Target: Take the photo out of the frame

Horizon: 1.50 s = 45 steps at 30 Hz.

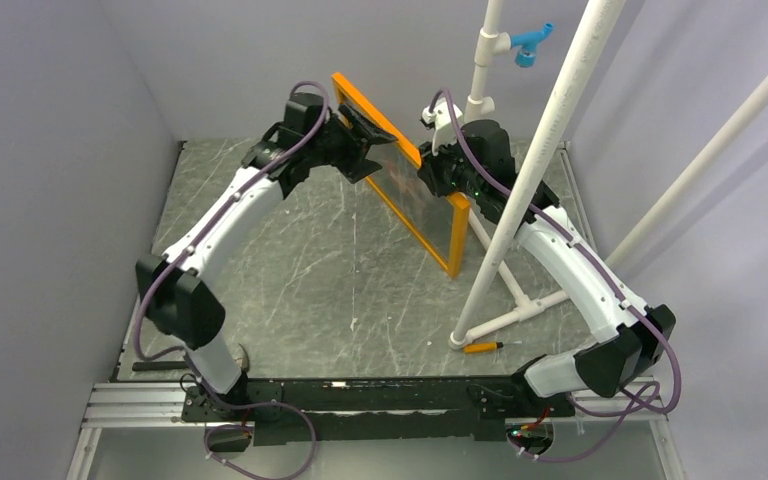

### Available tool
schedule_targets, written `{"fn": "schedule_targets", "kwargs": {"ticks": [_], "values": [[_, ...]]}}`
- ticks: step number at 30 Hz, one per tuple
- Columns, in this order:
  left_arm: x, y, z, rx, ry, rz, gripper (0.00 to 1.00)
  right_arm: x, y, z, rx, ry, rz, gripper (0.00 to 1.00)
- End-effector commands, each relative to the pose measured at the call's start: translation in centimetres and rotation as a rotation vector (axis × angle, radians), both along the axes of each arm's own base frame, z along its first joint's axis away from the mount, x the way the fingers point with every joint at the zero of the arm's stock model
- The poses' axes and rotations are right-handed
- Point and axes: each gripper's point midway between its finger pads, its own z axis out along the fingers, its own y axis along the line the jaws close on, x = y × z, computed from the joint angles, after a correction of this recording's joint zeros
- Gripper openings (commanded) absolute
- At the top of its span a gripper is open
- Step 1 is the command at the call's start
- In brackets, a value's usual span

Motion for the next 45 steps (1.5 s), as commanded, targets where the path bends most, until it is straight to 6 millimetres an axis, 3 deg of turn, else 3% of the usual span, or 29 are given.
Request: {"fn": "schedule_targets", "kwargs": {"ticks": [1, 7, 12, 16, 22, 23, 27, 29, 35, 39, 45], "values": [[1.9, -2.0, 2.0, -0.001, -0.038, 0.070, 0.73, -1.5, 1.3, -2.4, -0.004, 0.056, 0.092, 0.00], [2.6, -3.4, 0.4, 0.069, -0.018, 0.129, 0.71, -1.8, 1.2, -2.4, 0.006, 0.053, 0.102, 0.00], [2.3, -4.4, -0.8, 0.077, 0.024, 0.125, 0.59, -1.8, 1.1, -3.2, -0.013, 0.077, 0.099, 0.00], [2.0, -4.2, -0.6, 0.098, 0.010, 0.125, 0.46, -2.0, 0.9, -3.4, -0.016, 0.077, 0.094, 0.00], [1.4, -4.1, -0.6, 0.100, -0.003, 0.093, 0.13, -2.0, 0.9, -3.3, -0.020, 0.086, 0.100, 0.00], [1.3, -4.2, -0.8, 0.102, 0.002, 0.083, 0.08, -2.0, 0.9, -3.3, -0.020, 0.091, 0.096, 0.04], [1.1, -3.7, -2.0, 0.124, 0.019, 0.063, 0.00, -1.1, -0.5, -3.5, 0.009, 0.118, 0.024, 0.60], [0.9, -3.1, -2.6, 0.119, 0.026, 0.056, 0.00, -0.8, -1.4, -3.0, 0.074, 0.131, 0.003, 0.75], [0.8, -0.6, -3.7, 0.130, 0.006, 0.025, 0.00, -0.9, -3.7, -0.2, 0.376, 0.187, 0.044, 0.92], [0.1, 0.7, -5.1, 0.140, -0.028, -0.060, 0.00, -0.9, -4.7, 0.6, 0.478, 0.213, 0.047, 0.95], [-0.9, 2.4, -8.3, 0.164, -0.009, -0.106, 0.00, -3.2, -2.3, 3.7, 0.655, 0.237, 0.320, 1.00]]}}
